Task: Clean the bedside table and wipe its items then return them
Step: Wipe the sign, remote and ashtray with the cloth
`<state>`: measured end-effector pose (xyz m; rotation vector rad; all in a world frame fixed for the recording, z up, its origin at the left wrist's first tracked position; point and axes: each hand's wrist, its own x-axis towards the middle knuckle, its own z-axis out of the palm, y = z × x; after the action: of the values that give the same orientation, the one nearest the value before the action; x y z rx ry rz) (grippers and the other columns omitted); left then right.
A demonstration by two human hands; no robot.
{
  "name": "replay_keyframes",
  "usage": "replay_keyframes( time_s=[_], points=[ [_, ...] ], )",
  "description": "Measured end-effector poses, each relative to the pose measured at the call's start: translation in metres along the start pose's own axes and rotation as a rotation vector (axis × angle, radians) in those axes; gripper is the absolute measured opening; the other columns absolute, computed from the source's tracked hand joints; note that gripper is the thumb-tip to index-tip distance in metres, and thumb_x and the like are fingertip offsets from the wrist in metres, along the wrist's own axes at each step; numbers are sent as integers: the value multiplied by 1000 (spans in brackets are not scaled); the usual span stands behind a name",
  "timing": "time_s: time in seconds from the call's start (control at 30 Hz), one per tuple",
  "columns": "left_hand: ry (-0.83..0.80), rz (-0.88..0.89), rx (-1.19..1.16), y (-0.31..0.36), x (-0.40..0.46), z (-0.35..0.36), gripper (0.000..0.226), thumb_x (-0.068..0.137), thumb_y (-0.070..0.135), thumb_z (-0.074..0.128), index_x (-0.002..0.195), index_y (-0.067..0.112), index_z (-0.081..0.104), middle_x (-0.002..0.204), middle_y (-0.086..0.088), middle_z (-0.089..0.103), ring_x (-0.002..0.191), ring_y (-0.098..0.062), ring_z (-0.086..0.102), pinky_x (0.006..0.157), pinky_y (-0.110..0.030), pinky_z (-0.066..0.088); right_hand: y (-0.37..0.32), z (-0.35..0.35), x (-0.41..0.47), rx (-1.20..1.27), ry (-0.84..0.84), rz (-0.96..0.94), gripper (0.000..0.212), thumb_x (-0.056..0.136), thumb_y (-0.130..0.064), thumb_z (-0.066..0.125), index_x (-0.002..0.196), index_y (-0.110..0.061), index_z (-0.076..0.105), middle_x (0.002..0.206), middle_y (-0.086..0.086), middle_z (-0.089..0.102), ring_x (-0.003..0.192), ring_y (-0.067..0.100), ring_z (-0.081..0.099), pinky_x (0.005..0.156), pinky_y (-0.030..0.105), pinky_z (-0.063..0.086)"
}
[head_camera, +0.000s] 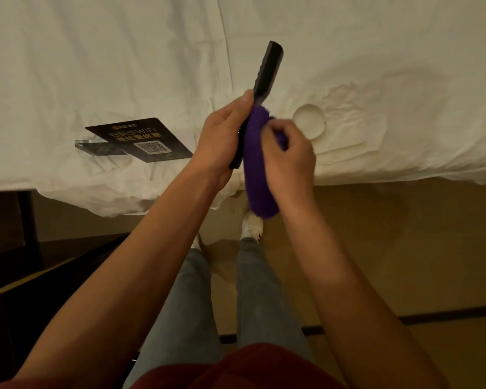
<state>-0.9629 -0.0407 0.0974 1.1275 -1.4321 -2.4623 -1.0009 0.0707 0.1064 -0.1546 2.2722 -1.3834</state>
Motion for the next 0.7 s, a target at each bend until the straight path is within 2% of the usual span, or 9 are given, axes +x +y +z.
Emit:
replay_keyframes(
  time_s=[0.1,0.17,0.23,0.33,0.43,0.5,0.57,0.7],
  points=[
    [107,4,103,0,8,-5,34,99,39,62,118,14,74,94,5,70,84,-8,60,81,-26,51,24,0,-23,-46,-178,18,6,95,-33,63,96,-32,69,93,-16,69,88,-4,63,70,8,44],
    [97,-15,119,0,11,-12,27,96,35,68,115,16,73,84,9,66,78,-7,59,77,-26,50,36,-7,-29,-59,-215,46,6,93,-32,66,94,-31,72,92,-16,71,88,-3,64,71,10,44],
    [34,-39,112,1,11,-21,22,95,26,69,112,12,68,80,5,65,75,-12,62,76,-30,53,40,-18,-25,-26,-148,114,7,92,-33,67,89,-34,72,86,-25,69,85,-9,62,64,4,42],
    [-16,-66,202,-3,9,-31,29,99,18,62,126,8,55,97,-9,76,82,-24,72,74,-34,58,34,-39,-1,3,14,155,8,94,-36,64,88,-35,70,78,-35,64,76,-15,60,60,5,42],
    [-27,-90,344,-10,4,-30,33,106,33,49,134,15,51,102,-11,77,76,-23,69,70,-34,55,10,-45,30,-3,85,70,7,93,-37,63,90,-35,69,81,-26,67,79,-7,63,72,19,50],
    [-56,-133,363,-15,1,-24,43,107,54,35,128,25,59,102,-12,76,76,-21,64,72,-35,52,-5,-38,48,-35,124,-9,6,93,-36,64,90,-33,68,86,-20,69,83,-3,64,77,23,53],
    [-68,-130,353,-18,-2,-15,48,105,60,28,121,33,64,99,-10,75,75,-20,61,71,-34,53,-15,-26,62,-70,142,-61,5,94,-34,64,93,-29,67,92,-14,70,88,1,65,81,26,56],
    [6,-64,334,-23,-2,-3,55,107,54,32,107,12,68,84,-3,71,69,-16,61,63,-29,53,-15,-6,65,-75,150,-49,13,97,-32,62,100,-21,68,98,-5,71,91,7,65,84,29,56]
  ],
)
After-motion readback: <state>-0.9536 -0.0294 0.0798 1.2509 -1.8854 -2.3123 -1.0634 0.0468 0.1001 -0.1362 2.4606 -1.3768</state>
